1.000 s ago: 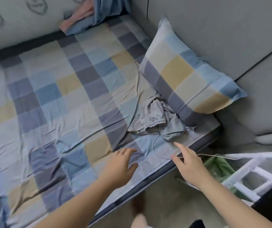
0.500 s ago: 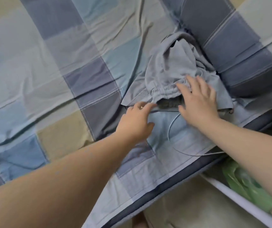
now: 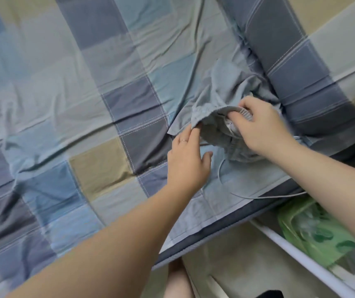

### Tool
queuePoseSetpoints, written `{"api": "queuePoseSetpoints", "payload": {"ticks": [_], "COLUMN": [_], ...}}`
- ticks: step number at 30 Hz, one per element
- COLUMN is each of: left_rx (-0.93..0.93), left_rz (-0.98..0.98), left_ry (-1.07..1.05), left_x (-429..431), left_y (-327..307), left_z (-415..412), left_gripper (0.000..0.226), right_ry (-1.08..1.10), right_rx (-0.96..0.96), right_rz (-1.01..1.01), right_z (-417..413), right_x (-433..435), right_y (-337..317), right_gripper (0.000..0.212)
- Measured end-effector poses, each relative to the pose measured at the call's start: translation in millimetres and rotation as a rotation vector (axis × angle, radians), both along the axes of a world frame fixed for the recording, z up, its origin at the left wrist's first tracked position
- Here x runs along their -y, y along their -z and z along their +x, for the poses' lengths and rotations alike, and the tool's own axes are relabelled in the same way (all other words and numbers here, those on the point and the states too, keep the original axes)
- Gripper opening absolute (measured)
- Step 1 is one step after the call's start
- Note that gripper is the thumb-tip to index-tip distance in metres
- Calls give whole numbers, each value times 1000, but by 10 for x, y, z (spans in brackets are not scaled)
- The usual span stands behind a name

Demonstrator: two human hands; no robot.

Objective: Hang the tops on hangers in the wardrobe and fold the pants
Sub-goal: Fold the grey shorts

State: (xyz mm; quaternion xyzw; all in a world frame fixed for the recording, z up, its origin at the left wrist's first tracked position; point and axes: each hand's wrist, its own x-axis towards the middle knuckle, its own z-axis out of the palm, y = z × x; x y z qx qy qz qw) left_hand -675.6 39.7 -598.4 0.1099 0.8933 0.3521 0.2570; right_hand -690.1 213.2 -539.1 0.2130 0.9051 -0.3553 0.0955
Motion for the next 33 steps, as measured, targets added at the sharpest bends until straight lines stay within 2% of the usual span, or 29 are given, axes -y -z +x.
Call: {"api": "queuePoseSetpoints", "payload": {"ticks": [3,7,11,16,18,20,23,27,30,33], "left_rx": [-57,-130,-183,-181,-223,-285,-340,-234,-142,-231], "left_rz": [58,129,169,233,178,115,46,-67,-26,96], "left_ry": [-165,-219,-251,-386,-379,-357,-383,-428,-593,-679], "left_x": [343,925,1528,2299,2649,2980,3379,3769,3989,4117], "left_y": [-615,-1566,-2431,-3250,-3474,-3655,-3834,-3860,-3834,-3978], "left_z": [67,54,169,380,486,603,778,972,1099,1128], "left_gripper": [55,45,33,48,54,43,26,14,9,16], "right_ry": [-37,-111,-117,-62,-87,-145,-234,-322,-350,-364], "right_rx": [26,103,10,-125,-165,-189,-191,-260,-310,-335], "right_rz": [-76,-227,-318,-537,-565,-580,-623,-674,-653,-497], "right_z": [12,118,322,574,658,727,796,840,812,754], "right_x": [236,677,1248,2018,2276,2510,2831,3175,3324,3370], "right_y": [-709,-1700,-2553,-3379,-3638,-3859,-4109,-4327,-4434,-4412], "right_gripper": [9,11,9,13,16,18,6,6,6,3]}}
